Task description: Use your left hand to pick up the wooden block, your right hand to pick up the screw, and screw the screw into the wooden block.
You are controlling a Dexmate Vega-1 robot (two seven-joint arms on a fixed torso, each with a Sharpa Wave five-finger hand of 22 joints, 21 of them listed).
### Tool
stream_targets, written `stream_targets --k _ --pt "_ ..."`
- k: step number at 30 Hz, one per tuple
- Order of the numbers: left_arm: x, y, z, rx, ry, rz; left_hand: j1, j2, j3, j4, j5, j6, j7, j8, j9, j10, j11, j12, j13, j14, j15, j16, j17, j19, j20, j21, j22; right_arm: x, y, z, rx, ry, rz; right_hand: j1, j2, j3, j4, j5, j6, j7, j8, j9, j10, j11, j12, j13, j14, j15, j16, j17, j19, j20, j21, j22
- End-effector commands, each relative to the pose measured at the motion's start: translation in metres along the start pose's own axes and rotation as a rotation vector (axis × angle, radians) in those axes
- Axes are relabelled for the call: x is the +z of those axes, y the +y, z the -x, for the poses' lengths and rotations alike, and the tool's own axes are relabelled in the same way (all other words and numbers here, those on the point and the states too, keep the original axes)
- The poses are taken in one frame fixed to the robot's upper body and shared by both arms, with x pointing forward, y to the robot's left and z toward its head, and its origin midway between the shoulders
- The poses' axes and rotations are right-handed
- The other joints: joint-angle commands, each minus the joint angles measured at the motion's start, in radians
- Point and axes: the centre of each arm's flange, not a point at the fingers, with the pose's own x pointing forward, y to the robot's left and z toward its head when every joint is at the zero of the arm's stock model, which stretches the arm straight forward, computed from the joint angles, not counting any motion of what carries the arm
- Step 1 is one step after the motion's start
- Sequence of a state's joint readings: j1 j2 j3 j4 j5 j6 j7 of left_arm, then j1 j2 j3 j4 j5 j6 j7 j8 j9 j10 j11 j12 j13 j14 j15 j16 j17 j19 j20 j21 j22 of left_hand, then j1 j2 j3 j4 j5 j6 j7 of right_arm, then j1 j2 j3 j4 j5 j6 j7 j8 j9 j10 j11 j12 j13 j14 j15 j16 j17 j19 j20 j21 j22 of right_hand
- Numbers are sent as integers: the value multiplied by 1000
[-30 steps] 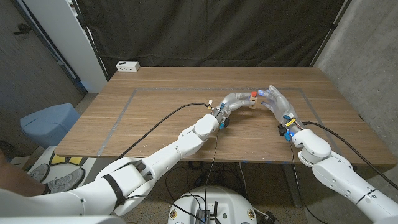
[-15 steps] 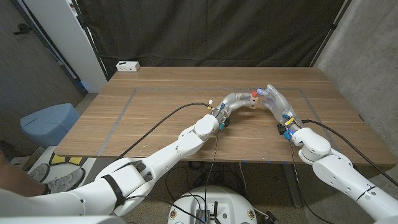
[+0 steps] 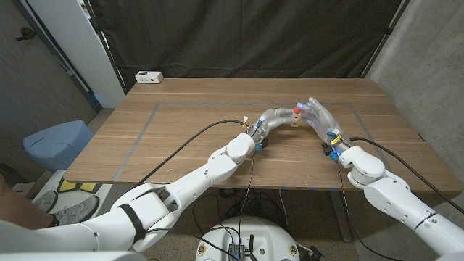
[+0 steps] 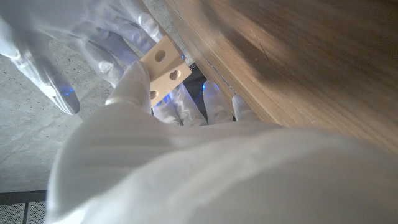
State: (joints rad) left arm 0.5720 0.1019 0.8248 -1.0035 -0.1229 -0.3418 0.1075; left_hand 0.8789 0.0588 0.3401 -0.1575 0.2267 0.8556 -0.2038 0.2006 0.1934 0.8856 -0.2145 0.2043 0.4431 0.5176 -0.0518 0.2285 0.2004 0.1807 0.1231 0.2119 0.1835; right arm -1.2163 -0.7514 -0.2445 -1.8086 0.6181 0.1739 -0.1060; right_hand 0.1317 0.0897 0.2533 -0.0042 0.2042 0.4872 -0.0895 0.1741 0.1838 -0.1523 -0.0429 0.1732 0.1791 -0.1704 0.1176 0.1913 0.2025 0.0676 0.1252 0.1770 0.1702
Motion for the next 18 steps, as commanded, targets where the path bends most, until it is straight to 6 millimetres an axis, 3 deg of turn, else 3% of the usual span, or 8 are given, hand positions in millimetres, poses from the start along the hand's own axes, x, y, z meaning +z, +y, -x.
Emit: stream_targets --k 1,10,18 --pt "1 0 -1 -2 -1 -2 -11 26 17 4 6 52 33 10 3 8 -1 9 2 11 -59 2 0 5 -1 4 5 0 1 -4 12 2 -6 -10 2 1 7 2 0 0 7 4 -10 -3 4 3 -34 2 -1 5 -11 3 1 1" --pt "0 0 -1 -3 3 0 -11 25 16 4 6 52 33 10 3 8 -1 9 2 11 -58 2 0 5 -2 4 5 -1 1 -4 3 -2 -7 -12 6 4 7 5 56 7 29 3 7 -15 15 3 -26 -3 5 3 -7 2 8 1" --pt "-1 0 -1 -1 7 2 -11 27 17 4 6 51 33 10 3 8 -1 9 2 10 -58 2 0 6 -1 4 5 -2 1 -4 -6 1 -13 -11 6 5 6 6 75 10 34 3 11 -17 17 2 -20 -6 8 1 -2 5 11 1"
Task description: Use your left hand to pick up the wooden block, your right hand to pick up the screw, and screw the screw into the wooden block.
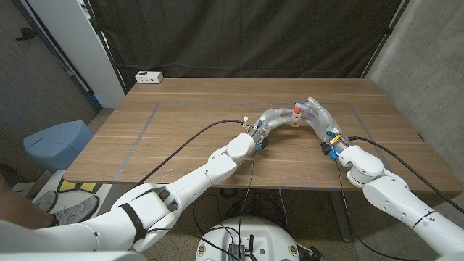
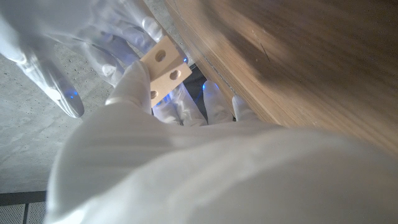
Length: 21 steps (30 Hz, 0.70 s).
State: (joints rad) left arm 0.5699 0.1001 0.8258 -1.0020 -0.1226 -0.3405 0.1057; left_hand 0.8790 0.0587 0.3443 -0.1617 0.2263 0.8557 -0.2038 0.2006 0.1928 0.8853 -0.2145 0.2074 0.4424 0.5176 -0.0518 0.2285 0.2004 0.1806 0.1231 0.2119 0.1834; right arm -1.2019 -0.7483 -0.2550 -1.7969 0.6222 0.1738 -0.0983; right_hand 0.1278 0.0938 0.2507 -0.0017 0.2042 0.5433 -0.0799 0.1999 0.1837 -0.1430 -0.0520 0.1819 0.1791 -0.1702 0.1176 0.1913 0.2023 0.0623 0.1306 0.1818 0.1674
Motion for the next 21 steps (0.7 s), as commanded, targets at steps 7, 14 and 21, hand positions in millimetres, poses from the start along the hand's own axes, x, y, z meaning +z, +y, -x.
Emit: stream_targets --k 7,14,21 --pt "-3 1 -1 3 8 6 -11 27 13 8 7 50 35 9 4 8 -1 6 3 11 -58 2 0 6 -1 4 5 -1 0 -1 -21 2 -11 -6 3 10 2 7 42 2 14 4 11 -11 12 2 -17 -6 9 0 5 3 7 3" --pt "-4 3 -2 3 11 9 -9 26 14 7 7 53 35 10 4 9 -1 6 3 11 -58 2 0 6 -1 4 5 -1 -1 -1 -26 6 -10 -5 4 12 0 8 58 6 17 4 21 -17 15 2 -11 -9 11 -1 8 4 9 3" --pt "-5 4 -2 2 14 12 -10 27 13 8 6 52 35 10 4 9 -1 6 3 11 -58 2 0 6 -1 4 5 -3 0 -2 -30 13 -12 -3 6 15 -1 8 78 10 22 4 30 -18 17 2 -6 -10 13 -2 12 4 10 3"
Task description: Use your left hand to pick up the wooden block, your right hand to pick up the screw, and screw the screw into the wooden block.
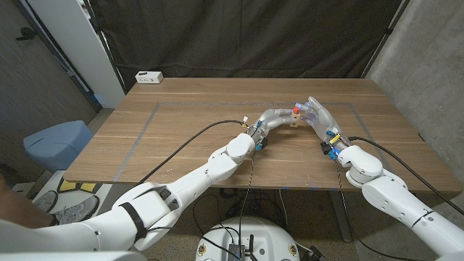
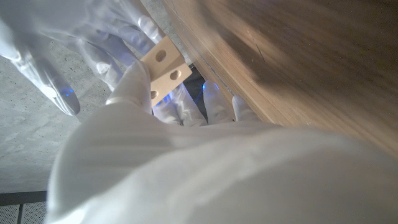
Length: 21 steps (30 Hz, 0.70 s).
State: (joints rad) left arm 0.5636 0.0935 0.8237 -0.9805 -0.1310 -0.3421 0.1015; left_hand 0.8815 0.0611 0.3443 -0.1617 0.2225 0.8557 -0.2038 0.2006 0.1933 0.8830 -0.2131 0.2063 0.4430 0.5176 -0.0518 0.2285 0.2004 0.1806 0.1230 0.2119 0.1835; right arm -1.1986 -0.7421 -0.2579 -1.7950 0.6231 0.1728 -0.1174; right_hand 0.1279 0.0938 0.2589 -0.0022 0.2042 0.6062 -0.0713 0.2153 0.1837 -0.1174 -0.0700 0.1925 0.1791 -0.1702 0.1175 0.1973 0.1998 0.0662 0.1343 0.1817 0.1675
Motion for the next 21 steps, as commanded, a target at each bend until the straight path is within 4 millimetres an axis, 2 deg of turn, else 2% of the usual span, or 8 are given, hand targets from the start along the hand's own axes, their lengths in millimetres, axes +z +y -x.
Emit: stream_targets --k 1,21 --pt "-1 2 -2 -1 3 3 -13 25 13 9 10 52 33 10 3 11 -2 7 2 11 -57 2 1 6 -1 4 5 -2 0 -1 -10 14 -4 -3 6 7 -1 8 16 2 7 4 7 -1 7 2 -5 -10 7 1 8 1 10 3" --pt "-2 3 -2 1 4 3 -13 24 13 8 10 52 33 10 3 11 -2 7 2 11 -58 2 0 7 -1 4 5 -3 0 2 -36 14 -6 2 10 14 -5 10 66 7 15 4 38 -7 12 2 12 -10 11 -2 20 6 13 3"
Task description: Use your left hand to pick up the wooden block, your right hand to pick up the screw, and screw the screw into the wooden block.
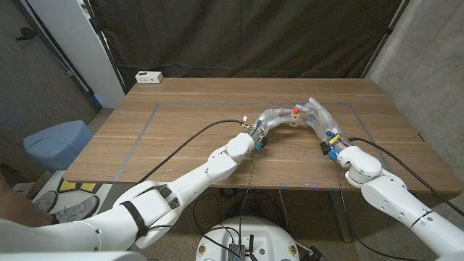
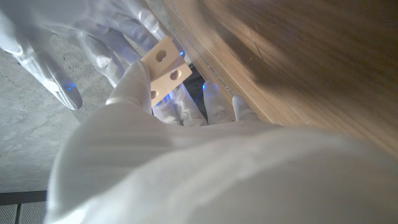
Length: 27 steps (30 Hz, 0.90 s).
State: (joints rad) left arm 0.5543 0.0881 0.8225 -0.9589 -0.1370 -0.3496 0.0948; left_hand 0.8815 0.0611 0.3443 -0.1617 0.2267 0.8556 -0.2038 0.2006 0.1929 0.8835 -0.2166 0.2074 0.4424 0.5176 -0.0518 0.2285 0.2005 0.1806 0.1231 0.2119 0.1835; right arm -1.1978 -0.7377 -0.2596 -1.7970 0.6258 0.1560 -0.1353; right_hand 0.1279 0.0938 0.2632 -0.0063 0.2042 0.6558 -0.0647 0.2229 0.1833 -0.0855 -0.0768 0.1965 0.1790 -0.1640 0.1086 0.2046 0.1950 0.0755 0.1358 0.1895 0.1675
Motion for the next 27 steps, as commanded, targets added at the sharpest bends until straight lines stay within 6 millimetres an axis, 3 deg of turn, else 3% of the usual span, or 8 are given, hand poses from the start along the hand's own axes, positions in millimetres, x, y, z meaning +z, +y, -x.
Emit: stream_targets --k 1,27 --pt "0 1 0 1 0 2 -14 24 13 8 6 52 34 10 4 10 1 6 3 11 -58 2 0 7 -1 4 5 -1 0 2 -22 -2 -1 2 10 10 -1 10 18 1 7 5 7 0 8 2 7 -1 4 3 12 5 6 3" --pt "2 -2 1 -1 -4 -1 -11 25 14 7 6 52 34 10 4 10 2 6 3 12 -57 3 0 7 -2 4 5 2 -1 15 -46 -6 5 12 15 21 -9 11 75 7 14 5 51 -7 14 1 35 -14 9 -1 35 6 9 3"
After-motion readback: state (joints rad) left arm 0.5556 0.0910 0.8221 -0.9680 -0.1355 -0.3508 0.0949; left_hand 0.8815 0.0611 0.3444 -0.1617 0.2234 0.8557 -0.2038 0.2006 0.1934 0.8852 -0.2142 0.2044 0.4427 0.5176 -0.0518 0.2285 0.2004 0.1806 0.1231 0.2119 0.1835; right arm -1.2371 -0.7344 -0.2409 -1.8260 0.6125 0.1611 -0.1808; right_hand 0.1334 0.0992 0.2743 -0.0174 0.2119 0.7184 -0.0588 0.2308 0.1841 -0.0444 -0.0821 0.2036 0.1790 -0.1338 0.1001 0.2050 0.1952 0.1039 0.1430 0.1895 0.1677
